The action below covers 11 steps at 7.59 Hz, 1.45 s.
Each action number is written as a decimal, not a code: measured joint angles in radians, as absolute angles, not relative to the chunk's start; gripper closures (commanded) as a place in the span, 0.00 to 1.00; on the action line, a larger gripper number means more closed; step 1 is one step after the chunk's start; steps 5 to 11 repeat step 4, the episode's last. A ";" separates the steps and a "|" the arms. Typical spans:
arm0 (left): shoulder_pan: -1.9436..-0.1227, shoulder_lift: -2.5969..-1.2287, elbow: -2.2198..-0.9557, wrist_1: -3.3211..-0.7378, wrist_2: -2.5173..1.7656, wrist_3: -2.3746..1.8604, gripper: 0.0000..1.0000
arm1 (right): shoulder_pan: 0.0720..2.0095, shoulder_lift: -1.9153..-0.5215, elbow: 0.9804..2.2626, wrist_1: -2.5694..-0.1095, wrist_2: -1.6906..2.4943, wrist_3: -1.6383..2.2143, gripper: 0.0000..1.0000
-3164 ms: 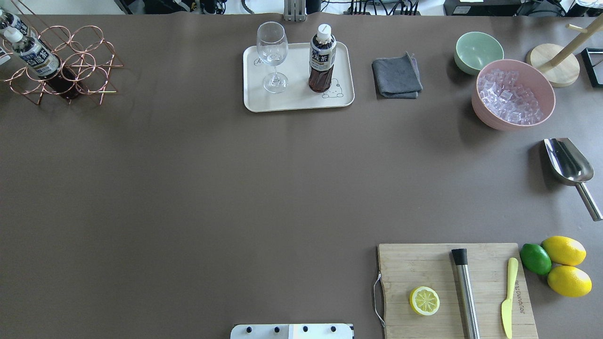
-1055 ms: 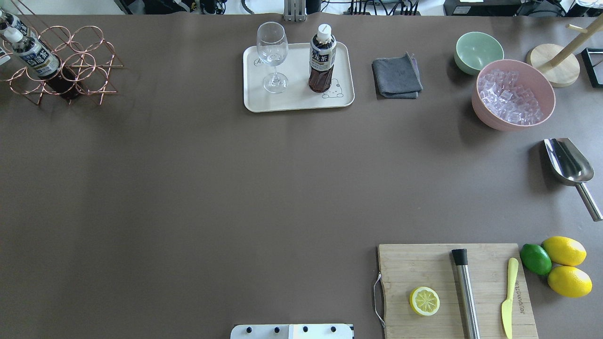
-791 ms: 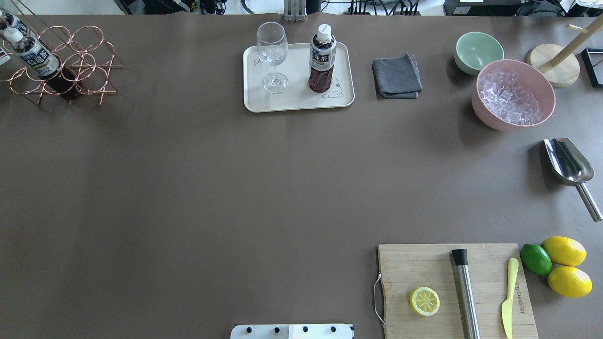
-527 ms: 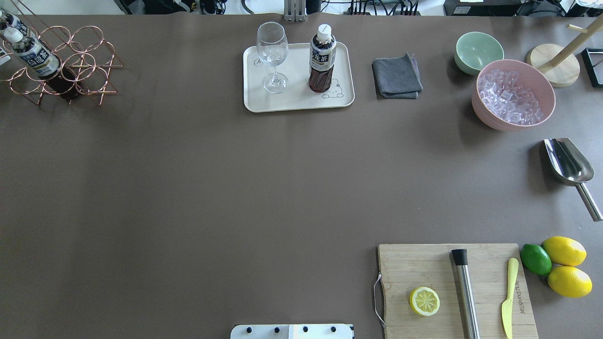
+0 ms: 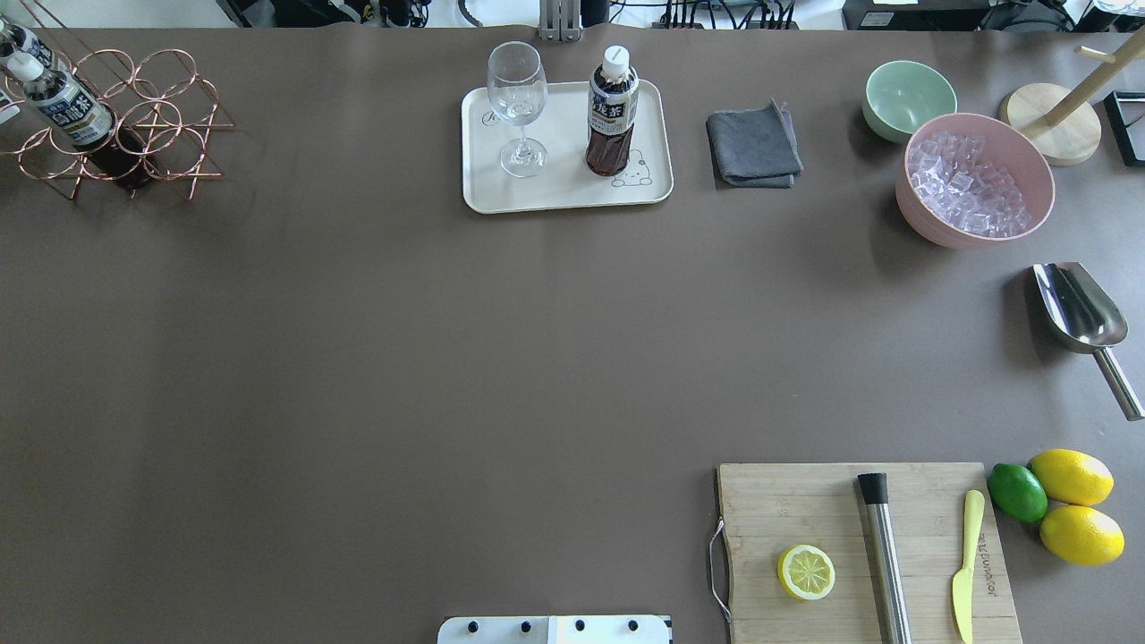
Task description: Take tea from basket to plate
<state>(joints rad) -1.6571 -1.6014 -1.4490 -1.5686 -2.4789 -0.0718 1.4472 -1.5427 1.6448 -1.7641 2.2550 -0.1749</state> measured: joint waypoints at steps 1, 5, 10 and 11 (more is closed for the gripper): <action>-1.656 -1.609 -1.446 -1.569 -2.480 -0.072 0.02 | 1.448 -1.543 1.654 -1.764 2.255 -0.175 0.00; -1.637 -1.619 -1.444 -1.569 -2.479 -0.072 0.02 | 1.448 -1.543 1.673 -1.763 2.245 -0.179 0.00; -1.637 -1.619 -1.444 -1.569 -2.479 -0.072 0.02 | 1.448 -1.543 1.673 -1.763 2.245 -0.179 0.00; -1.637 -1.619 -1.444 -1.569 -2.479 -0.072 0.02 | 1.448 -1.543 1.673 -1.763 2.245 -0.179 0.00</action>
